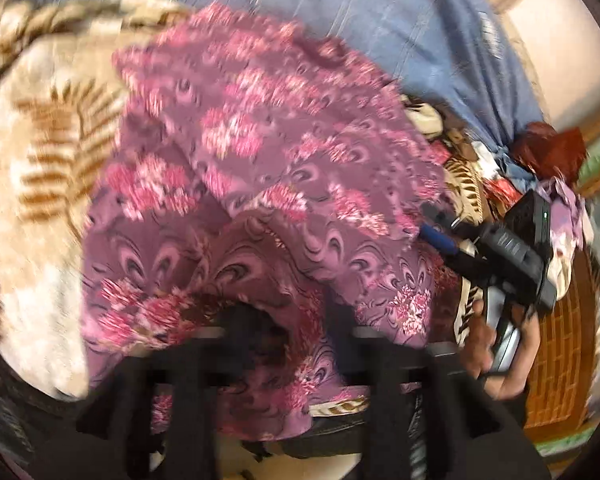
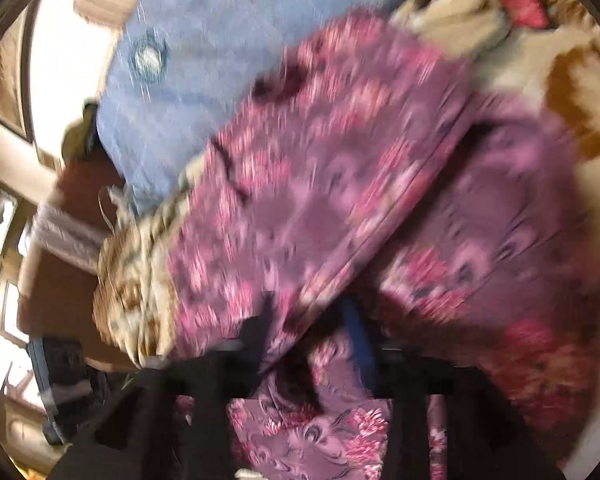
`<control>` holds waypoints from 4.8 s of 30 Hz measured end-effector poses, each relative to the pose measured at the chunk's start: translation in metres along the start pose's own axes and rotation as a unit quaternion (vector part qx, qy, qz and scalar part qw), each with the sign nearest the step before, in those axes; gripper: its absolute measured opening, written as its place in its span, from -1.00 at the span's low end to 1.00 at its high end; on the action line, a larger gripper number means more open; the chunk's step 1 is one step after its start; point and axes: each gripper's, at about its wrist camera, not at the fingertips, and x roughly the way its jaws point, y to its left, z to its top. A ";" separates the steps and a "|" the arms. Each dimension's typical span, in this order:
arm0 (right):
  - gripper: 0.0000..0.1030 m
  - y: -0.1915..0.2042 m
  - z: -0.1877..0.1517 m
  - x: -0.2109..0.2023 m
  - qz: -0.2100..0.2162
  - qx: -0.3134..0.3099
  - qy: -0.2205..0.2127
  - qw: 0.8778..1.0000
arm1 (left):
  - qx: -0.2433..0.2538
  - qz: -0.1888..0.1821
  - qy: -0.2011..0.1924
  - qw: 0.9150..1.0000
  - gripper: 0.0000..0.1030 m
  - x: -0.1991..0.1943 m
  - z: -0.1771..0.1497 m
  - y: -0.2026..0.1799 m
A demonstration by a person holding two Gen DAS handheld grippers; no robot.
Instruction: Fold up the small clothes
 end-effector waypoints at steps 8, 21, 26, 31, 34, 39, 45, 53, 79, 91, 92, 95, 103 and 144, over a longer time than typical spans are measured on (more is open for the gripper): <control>0.30 -0.037 0.026 -0.029 -0.014 0.075 -0.089 0.993 | -0.009 0.028 -0.043 0.999 0.00 -0.011 0.031 0.031; -1.00 -0.061 0.027 -0.032 -0.082 0.095 -0.095 0.987 | 0.018 0.002 0.011 1.000 -0.91 0.034 0.010 0.022; -0.55 -0.042 0.016 -0.042 -0.015 0.074 -0.099 0.992 | 0.013 -0.012 0.008 1.000 -0.69 0.027 0.009 0.026; 0.47 -0.004 -0.025 -0.048 0.037 0.054 -0.080 0.995 | -0.020 -0.023 -0.020 0.999 -0.07 0.006 0.015 0.049; 0.25 0.022 -0.061 -0.028 0.086 0.041 -0.041 0.995 | -0.047 -0.023 -0.020 0.998 -0.07 0.008 0.023 0.064; -0.14 0.044 -0.090 0.030 0.105 0.034 0.055 0.992 | -0.050 -0.047 0.018 0.997 -0.07 0.027 0.024 0.064; -0.84 0.036 -0.096 0.054 0.083 0.032 0.071 0.994 | -0.038 -0.067 0.048 0.996 -0.89 0.044 0.010 0.055; -0.92 0.051 -0.101 0.027 0.049 -0.029 0.042 0.998 | 0.070 -0.007 -0.036 0.997 -0.92 -0.009 0.007 0.016; 0.28 -0.023 -0.119 -0.112 -0.212 0.031 -0.025 0.977 | 0.022 0.119 0.040 0.992 -0.07 0.000 -0.077 0.077; -0.97 -0.009 -0.129 -0.103 -0.245 -0.033 0.000 0.969 | -0.011 0.063 -0.013 0.998 -0.94 -0.049 -0.074 0.086; -1.00 -0.004 -0.128 -0.116 -0.245 -0.037 -0.010 0.969 | -0.015 0.054 -0.027 0.998 -0.94 -0.066 -0.069 0.088; -1.00 0.004 -0.122 -0.144 -0.258 -0.053 -0.024 0.964 | -0.006 0.052 -0.051 0.997 -0.94 -0.098 -0.060 0.092; -0.52 -0.012 -0.107 -0.139 -0.157 -0.031 -0.027 0.987 | 0.008 0.110 0.043 0.993 -0.86 -0.046 -0.061 0.107; 0.42 0.024 0.277 0.167 -0.142 -0.220 0.090 0.961 | 0.110 0.040 0.015 0.993 0.06 0.158 0.347 0.095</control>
